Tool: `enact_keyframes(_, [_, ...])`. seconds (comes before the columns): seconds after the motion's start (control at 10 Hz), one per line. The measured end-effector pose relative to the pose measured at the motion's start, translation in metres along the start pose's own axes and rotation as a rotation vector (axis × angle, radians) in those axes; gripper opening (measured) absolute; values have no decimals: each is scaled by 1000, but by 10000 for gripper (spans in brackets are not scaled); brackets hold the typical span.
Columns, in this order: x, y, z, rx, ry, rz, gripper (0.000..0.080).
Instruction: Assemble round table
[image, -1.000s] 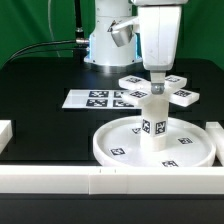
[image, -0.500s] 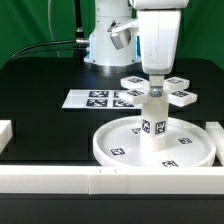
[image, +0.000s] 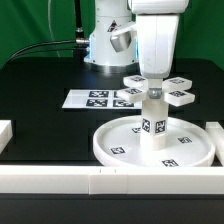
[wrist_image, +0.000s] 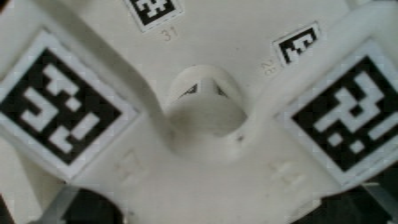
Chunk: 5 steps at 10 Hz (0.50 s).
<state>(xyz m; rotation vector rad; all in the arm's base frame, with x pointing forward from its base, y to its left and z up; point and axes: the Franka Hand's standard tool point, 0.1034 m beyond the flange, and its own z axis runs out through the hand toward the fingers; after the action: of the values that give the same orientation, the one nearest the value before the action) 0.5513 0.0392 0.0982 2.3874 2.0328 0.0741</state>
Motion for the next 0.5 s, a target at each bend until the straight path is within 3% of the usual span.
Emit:
enact_keyframes(0.1, [0,0,0,0,0,1,440])
enact_keyframes(0.5, [-1,0,0,0,0,42,440])
